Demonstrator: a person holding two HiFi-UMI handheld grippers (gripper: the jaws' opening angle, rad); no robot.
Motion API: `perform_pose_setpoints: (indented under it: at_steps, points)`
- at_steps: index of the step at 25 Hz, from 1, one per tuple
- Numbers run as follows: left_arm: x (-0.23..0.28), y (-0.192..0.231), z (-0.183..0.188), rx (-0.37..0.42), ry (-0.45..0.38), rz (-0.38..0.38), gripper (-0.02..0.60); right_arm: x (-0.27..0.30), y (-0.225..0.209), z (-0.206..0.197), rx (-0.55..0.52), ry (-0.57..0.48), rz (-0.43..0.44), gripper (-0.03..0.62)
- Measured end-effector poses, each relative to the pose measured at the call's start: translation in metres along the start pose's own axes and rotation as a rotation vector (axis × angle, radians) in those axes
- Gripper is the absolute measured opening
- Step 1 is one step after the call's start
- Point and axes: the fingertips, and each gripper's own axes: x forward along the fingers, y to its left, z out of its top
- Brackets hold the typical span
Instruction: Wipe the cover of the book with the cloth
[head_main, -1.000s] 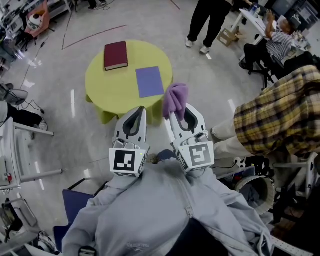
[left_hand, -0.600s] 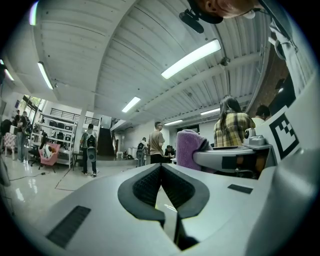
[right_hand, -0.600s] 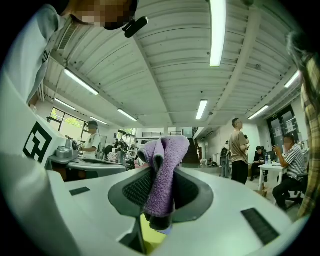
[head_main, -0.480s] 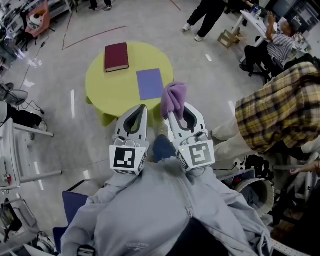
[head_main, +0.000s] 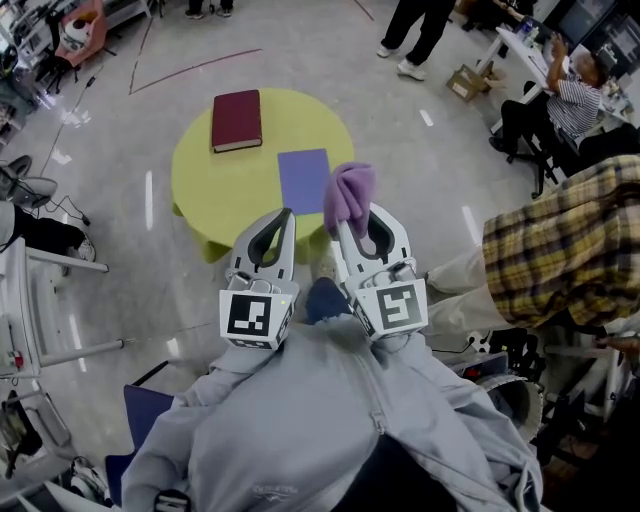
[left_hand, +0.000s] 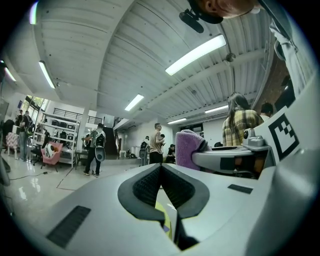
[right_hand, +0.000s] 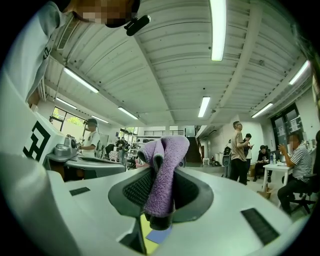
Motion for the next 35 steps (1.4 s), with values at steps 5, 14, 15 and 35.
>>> perform_pose_setpoints:
  at_steps: [5,14,15,35]
  points:
    - [0.05,0.026,-0.004,-0.007,0.006,0.019,0.018,0.052,-0.029,-0.01,0.004,0.019,0.024,0.107]
    - [0.137,0.06,-0.011,-0.026,0.012,0.05,0.018,0.127,-0.082,-0.022,0.007,0.064,0.063,0.106]
    - [0.145,0.063,-0.011,-0.028,0.015,0.056,0.018,0.134,-0.087,-0.022,0.009,0.061,0.068,0.107]
    - [0.246,0.11,-0.016,-0.02,0.039,0.205,0.018,0.241,-0.145,-0.037,0.045,0.028,0.261,0.107]
